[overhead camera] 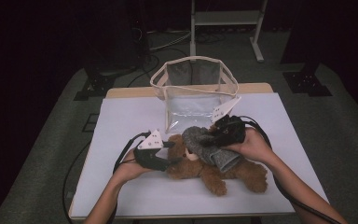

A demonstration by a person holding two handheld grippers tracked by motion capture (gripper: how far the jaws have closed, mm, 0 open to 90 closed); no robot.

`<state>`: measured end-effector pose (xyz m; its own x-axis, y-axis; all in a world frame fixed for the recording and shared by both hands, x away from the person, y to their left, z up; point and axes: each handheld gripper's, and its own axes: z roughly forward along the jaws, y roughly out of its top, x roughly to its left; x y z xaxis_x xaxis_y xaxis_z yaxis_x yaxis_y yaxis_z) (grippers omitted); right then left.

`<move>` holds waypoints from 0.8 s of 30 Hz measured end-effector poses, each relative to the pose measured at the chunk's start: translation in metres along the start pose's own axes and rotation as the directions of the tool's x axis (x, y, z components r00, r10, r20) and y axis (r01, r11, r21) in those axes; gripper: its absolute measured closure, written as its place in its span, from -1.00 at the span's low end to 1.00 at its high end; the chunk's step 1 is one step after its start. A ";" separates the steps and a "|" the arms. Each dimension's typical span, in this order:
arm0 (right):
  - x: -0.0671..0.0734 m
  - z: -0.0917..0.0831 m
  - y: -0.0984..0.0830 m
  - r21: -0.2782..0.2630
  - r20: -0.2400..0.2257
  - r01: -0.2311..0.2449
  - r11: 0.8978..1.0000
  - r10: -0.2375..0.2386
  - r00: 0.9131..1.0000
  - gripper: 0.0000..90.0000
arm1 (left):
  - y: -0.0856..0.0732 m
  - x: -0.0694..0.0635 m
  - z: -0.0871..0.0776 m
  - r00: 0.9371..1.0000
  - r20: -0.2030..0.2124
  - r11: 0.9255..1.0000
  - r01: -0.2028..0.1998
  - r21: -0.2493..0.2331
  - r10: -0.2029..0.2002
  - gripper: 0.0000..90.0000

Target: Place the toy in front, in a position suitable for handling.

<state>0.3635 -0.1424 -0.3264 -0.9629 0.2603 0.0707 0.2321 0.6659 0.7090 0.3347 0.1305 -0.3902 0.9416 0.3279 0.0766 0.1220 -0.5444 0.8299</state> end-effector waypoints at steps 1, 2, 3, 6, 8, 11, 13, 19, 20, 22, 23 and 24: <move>0.004 0.002 0.001 -0.006 -0.008 0.010 1.000 -0.010 1.000 0.65 | 0.001 -0.001 0.003 1.000 0.016 1.000 0.001 0.009 -0.001 -0.15; 0.007 0.005 0.002 -0.016 -0.020 0.017 1.000 -0.017 1.000 0.65 | 0.002 -0.002 0.006 1.000 0.021 1.000 -0.009 0.019 0.008 -0.18; 0.011 0.010 0.003 -0.026 -0.025 0.021 0.999 -0.022 0.999 0.65 | 0.002 -0.003 0.009 1.000 0.024 1.000 -0.012 0.025 0.012 -0.20; 0.019 0.024 0.003 -0.031 -0.044 0.049 0.998 -0.050 0.998 0.65 | -0.003 -0.005 0.011 0.999 0.034 0.999 -0.012 0.045 0.011 -0.23; 0.022 0.025 0.001 -0.038 -0.054 0.043 0.998 -0.045 0.998 0.65 | -0.006 -0.006 0.009 0.999 0.042 0.999 -0.008 0.038 0.006 -0.22; 0.022 0.018 -0.004 -0.019 -0.033 0.046 0.999 -0.047 0.998 0.65 | -0.005 -0.008 0.008 0.999 0.043 0.999 -0.023 0.042 0.021 -0.22; 0.017 0.011 -0.009 -0.005 0.016 0.035 0.999 -0.035 0.999 0.65 | -0.005 -0.009 0.009 0.998 0.053 0.999 -0.023 0.046 0.020 -0.22; 0.002 0.000 -0.027 -0.017 0.046 -0.032 0.999 0.033 0.998 0.65 | 0.002 -0.006 0.001 0.999 0.052 1.000 -0.016 0.013 0.016 -0.22; 0.004 0.002 -0.028 -0.015 0.043 -0.031 0.999 0.032 0.999 0.65 | 0.004 -0.005 0.000 0.998 0.055 1.000 -0.016 0.006 0.016 -0.23; 0.007 0.005 -0.030 -0.017 0.028 -0.028 0.999 0.029 0.999 0.65 | 0.009 -0.005 0.002 0.998 0.058 1.000 -0.022 0.002 0.022 -0.27; 0.009 0.006 -0.030 -0.017 0.020 -0.027 0.999 0.027 0.999 0.65 | 0.010 -0.005 0.004 0.997 0.068 1.000 -0.026 0.010 0.025 -0.29; 0.010 0.007 -0.030 -0.019 0.014 -0.022 1.000 0.022 1.000 0.65 | 0.012 -0.006 0.006 0.997 0.075 0.999 -0.035 0.022 0.034 -0.29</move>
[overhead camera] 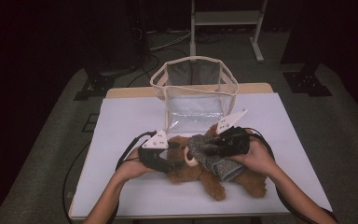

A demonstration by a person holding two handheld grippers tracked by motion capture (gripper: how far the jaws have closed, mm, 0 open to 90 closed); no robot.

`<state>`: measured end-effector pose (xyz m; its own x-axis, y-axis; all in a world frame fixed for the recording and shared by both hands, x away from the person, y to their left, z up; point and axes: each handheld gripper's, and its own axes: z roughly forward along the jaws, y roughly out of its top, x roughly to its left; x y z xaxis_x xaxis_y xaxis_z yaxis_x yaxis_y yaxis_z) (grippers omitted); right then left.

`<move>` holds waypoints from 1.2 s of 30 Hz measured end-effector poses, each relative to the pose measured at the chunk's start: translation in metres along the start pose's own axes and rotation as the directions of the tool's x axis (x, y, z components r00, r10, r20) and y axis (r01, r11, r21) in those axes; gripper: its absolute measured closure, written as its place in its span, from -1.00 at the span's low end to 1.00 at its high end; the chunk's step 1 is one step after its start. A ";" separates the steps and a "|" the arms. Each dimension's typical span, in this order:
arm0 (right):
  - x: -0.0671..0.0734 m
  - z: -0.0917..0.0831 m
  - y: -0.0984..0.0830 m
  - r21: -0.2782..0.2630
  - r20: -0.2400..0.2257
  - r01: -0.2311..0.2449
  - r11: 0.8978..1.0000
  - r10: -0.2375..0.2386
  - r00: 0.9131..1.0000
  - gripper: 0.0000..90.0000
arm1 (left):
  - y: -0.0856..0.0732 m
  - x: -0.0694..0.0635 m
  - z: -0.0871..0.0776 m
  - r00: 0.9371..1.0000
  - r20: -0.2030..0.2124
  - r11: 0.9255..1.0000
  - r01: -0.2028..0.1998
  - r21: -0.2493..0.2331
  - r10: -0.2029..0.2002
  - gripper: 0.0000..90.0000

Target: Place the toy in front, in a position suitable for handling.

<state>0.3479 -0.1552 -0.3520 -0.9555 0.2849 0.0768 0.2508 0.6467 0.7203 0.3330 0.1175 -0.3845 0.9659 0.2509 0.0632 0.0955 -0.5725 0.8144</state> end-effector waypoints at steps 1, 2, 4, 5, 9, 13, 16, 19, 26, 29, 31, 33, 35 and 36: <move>0.001 0.000 0.000 0.000 0.001 0.006 1.000 -0.006 1.000 0.65 | 0.000 -0.001 0.003 1.000 0.004 1.000 -0.001 0.008 0.001 -0.29; 0.001 -0.002 0.000 -0.002 0.003 0.005 1.000 -0.005 1.000 0.65 | 0.000 -0.001 0.004 1.000 0.008 1.000 -0.005 0.016 0.005 -0.29; -0.001 -0.007 0.000 -0.010 0.007 -0.004 1.000 0.004 1.000 0.65 | -0.001 -0.002 0.005 1.000 0.010 1.000 -0.005 0.020 0.004 -0.28; -0.002 -0.010 0.000 -0.014 0.014 0.002 1.000 -0.002 1.000 0.65 | -0.001 -0.003 0.005 1.000 0.012 1.000 -0.006 0.024 0.006 -0.27; -0.012 -0.029 -0.001 -0.032 0.065 -0.011 0.999 0.013 0.998 0.65 | -0.004 -0.006 0.003 0.999 0.027 0.999 -0.020 0.037 0.019 -0.25; -0.022 -0.040 -0.010 -0.033 0.088 -0.068 0.997 0.071 0.994 0.65 | -0.002 -0.005 -0.001 0.999 0.033 0.999 -0.024 0.033 0.023 -0.25; -0.019 -0.034 -0.018 -0.022 0.061 -0.077 0.997 0.078 0.995 0.65 | 0.003 -0.002 -0.005 0.999 0.037 1.000 0.004 -0.005 -0.004 -0.26; -0.010 -0.026 -0.022 -0.025 0.017 -0.067 0.997 0.068 0.998 0.65 | 0.011 -0.002 -0.005 0.999 0.034 1.000 0.002 -0.017 -0.001 -0.34; 0.003 -0.042 -0.023 -0.035 0.003 -0.035 0.999 0.035 0.999 0.64 | 0.011 -0.007 0.002 0.994 0.108 1.000 0.012 0.014 -0.013 -0.31; 0.000 -0.068 -0.026 -0.062 0.052 -0.044 0.997 0.047 0.998 0.64 | 0.008 -0.010 0.001 0.994 0.110 1.000 0.006 0.021 -0.008 -0.30; -0.003 -0.088 -0.029 -0.079 0.085 -0.056 0.995 0.062 0.994 0.64 | 0.008 -0.011 0.001 0.994 0.113 0.999 -0.007 0.031 0.003 -0.30; -0.004 -0.106 -0.032 -0.089 0.120 -0.061 0.994 0.072 0.990 0.64 | 0.008 -0.013 0.001 0.993 0.116 0.999 -0.021 0.040 0.016 -0.30; -0.005 -0.116 -0.035 -0.095 0.141 -0.068 0.993 0.081 0.987 0.64 | 0.008 -0.015 0.000 0.993 0.119 0.998 -0.031 0.048 0.025 -0.30; -0.006 -0.117 -0.038 -0.097 0.140 -0.075 0.992 0.088 0.986 0.64 | 0.008 -0.016 0.000 0.993 0.119 0.998 -0.028 0.049 0.022 -0.30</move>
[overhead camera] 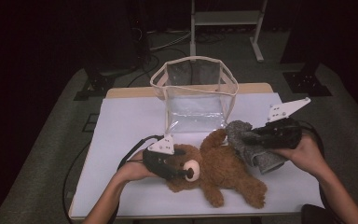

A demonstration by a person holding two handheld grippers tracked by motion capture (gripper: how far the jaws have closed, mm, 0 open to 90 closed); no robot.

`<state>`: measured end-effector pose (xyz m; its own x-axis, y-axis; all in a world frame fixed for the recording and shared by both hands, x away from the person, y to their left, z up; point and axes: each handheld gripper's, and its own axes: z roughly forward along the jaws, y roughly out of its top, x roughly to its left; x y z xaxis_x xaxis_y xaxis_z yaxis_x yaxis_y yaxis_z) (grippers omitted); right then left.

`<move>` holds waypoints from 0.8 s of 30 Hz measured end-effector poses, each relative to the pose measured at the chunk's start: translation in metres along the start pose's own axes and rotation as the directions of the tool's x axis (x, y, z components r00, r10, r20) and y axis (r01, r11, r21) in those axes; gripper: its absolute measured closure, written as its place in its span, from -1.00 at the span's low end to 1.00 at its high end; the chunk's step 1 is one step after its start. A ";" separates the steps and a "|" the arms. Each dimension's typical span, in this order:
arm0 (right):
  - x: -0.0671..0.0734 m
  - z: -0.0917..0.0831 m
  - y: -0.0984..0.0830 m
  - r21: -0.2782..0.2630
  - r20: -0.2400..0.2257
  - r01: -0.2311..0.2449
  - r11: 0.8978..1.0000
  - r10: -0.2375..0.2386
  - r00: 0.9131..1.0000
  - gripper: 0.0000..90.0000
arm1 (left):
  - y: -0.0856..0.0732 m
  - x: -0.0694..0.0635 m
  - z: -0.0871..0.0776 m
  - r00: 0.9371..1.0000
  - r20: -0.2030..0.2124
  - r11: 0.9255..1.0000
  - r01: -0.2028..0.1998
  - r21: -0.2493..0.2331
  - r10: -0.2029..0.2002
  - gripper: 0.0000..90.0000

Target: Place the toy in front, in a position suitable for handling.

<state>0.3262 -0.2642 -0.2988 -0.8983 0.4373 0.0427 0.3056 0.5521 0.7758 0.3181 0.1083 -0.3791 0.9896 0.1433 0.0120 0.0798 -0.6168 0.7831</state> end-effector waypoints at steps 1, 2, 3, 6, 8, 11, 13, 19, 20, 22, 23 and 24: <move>-0.001 0.002 -0.002 0.004 -0.006 -0.008 1.000 0.008 1.000 0.64 | 0.000 -0.001 0.000 1.000 0.002 1.000 -0.001 0.003 0.001 -0.30; -0.001 0.008 -0.005 0.014 -0.014 -0.009 1.000 0.009 1.000 0.64 | 0.000 -0.001 0.000 1.000 0.002 1.000 -0.008 0.006 0.008 -0.30; -0.001 0.015 -0.007 0.028 -0.024 -0.010 1.000 0.010 1.000 0.64 | 0.000 -0.001 0.000 1.000 0.003 1.000 -0.006 0.010 0.006 -0.30; 0.001 0.042 -0.015 0.058 -0.065 -0.012 0.998 0.016 0.998 0.64 | 0.003 -0.001 -0.002 1.000 0.001 1.000 -0.010 0.017 0.010 -0.31; 0.004 0.058 -0.018 0.057 -0.094 -0.010 0.998 0.015 0.995 0.64 | 0.007 0.002 -0.007 1.000 -0.001 1.000 -0.009 0.016 0.009 -0.31; 0.011 0.064 -0.022 0.027 -0.117 0.000 1.000 0.003 0.993 0.64 | 0.013 0.010 -0.013 1.000 0.004 0.999 0.012 -0.030 -0.012 -0.31; 0.017 0.063 -0.024 0.028 -0.120 0.012 1.000 -0.009 0.993 0.64 | 0.016 0.013 -0.012 1.000 0.009 1.000 0.009 -0.017 -0.009 -0.30; 0.016 0.038 -0.025 0.036 -0.099 0.015 0.999 -0.011 0.995 0.65 | 0.015 0.008 -0.001 0.999 0.040 1.000 0.012 0.024 -0.013 -0.27; 0.014 0.031 -0.026 0.031 -0.083 0.010 0.999 -0.008 0.997 0.65 | 0.015 0.008 -0.001 0.999 0.044 1.000 0.010 0.029 -0.012 -0.27; 0.009 0.015 -0.026 0.010 -0.057 -0.001 1.000 0.002 0.998 0.65 | 0.014 0.007 -0.001 0.999 0.045 0.999 0.016 0.030 -0.018 -0.27; 0.008 0.007 -0.025 0.004 -0.041 -0.001 1.000 0.001 0.999 0.64 | 0.014 0.007 -0.001 0.999 0.046 0.999 0.015 0.031 -0.017 -0.27; 0.006 -0.001 -0.024 0.001 -0.023 -0.001 1.000 0.001 1.000 0.64 | 0.014 0.006 -0.001 0.999 0.047 0.999 0.013 0.031 -0.015 -0.27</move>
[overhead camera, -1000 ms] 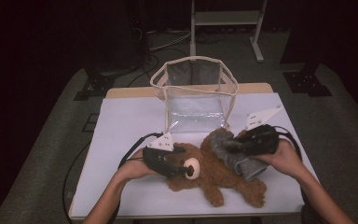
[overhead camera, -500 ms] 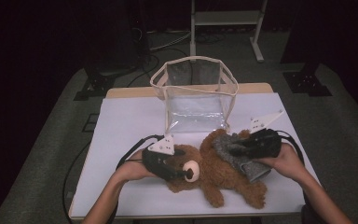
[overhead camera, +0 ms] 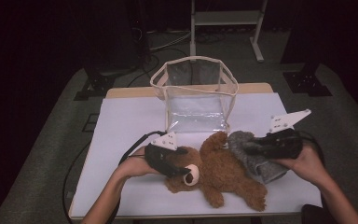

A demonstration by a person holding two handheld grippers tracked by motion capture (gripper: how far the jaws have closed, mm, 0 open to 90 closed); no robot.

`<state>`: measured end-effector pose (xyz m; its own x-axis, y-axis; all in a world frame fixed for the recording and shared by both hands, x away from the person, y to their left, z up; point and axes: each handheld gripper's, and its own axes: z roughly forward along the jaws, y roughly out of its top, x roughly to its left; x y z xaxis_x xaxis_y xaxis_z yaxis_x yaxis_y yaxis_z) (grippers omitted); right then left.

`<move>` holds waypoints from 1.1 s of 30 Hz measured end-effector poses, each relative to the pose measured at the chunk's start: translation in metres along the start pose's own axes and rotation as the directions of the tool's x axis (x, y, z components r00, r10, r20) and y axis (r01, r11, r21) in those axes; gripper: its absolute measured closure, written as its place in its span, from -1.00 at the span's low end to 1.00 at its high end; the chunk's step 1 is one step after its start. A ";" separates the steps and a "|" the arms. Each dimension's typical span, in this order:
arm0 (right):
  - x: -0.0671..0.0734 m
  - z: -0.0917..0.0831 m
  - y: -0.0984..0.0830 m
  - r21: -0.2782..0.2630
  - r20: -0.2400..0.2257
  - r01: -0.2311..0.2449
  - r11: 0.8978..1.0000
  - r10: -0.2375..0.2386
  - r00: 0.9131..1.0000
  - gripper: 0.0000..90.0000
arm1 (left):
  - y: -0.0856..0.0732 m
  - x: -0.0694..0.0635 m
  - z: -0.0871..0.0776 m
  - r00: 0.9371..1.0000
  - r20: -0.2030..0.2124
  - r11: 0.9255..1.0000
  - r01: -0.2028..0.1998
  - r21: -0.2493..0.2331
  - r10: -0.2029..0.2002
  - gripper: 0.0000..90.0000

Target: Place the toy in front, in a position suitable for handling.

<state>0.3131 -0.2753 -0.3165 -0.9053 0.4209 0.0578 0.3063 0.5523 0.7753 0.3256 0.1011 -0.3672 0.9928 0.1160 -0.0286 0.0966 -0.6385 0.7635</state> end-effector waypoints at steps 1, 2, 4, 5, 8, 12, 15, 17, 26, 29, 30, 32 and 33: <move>-0.001 -0.006 0.001 -0.004 0.013 -0.001 1.000 0.001 1.000 0.64 | 0.000 0.000 0.000 1.000 -0.001 1.000 0.001 -0.001 -0.001 -0.27; -0.003 -0.011 0.002 -0.003 0.023 -0.004 1.000 0.004 1.000 0.64 | 0.000 -0.001 0.000 1.000 -0.001 1.000 0.001 0.000 -0.001 -0.27; -0.006 -0.014 0.003 0.001 0.035 -0.006 1.000 0.006 0.999 0.64 | 0.000 -0.001 0.001 1.000 -0.001 1.000 -0.004 0.001 0.004 -0.27; -0.007 -0.012 0.003 0.006 0.030 -0.007 1.000 0.007 1.000 0.64 | 0.000 -0.001 0.000 1.000 -0.001 1.000 -0.007 0.003 0.007 -0.27; -0.007 0.007 0.006 0.016 -0.005 -0.001 1.000 0.001 1.000 0.64 | 0.000 -0.003 0.001 1.000 0.001 1.000 -0.010 0.004 0.010 -0.27; -0.005 0.041 0.013 0.043 -0.072 0.011 0.999 -0.008 0.997 0.64 | 0.000 -0.005 0.000 1.000 -0.001 1.000 -0.019 0.014 0.019 -0.27; 0.003 0.066 0.013 0.084 -0.110 0.039 0.996 -0.030 0.993 0.64 | 0.000 -0.003 -0.003 1.000 -0.012 1.000 -0.025 0.010 0.025 -0.28; 0.006 0.074 0.011 0.072 -0.130 0.037 0.997 -0.027 0.991 0.65 | 0.000 0.001 -0.006 1.000 -0.012 1.000 -0.017 -0.011 0.017 -0.29; 0.023 0.071 -0.002 0.048 -0.140 0.068 0.996 -0.061 0.988 0.66 | -0.005 0.012 -0.016 0.998 -0.025 0.997 0.051 -0.065 -0.053 -0.45; 0.029 0.069 -0.008 0.034 -0.148 0.072 0.997 -0.067 0.987 0.66 | -0.009 0.014 -0.011 0.997 -0.019 0.996 0.073 -0.046 -0.074 -0.50; 0.030 0.068 -0.010 0.028 -0.150 0.075 0.997 -0.070 0.986 0.66 | -0.011 0.015 -0.007 0.996 -0.015 0.995 0.088 -0.038 -0.089 -0.53; 0.032 0.067 -0.015 0.017 -0.156 0.069 0.997 -0.065 0.986 0.67 | -0.014 0.018 0.003 0.992 0.009 0.992 0.129 -0.005 -0.129 -0.77; 0.032 0.066 -0.016 0.015 -0.160 0.068 0.998 -0.064 0.985 0.67 | -0.015 0.019 0.007 0.989 0.023 0.989 0.145 0.000 -0.145 -0.78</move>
<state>0.2985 -0.2225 -0.3685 -0.9585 0.2641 0.1075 0.2487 0.5900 0.7681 0.3431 0.1074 -0.3838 0.9696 0.1902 -0.1537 0.2397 -0.6152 0.7510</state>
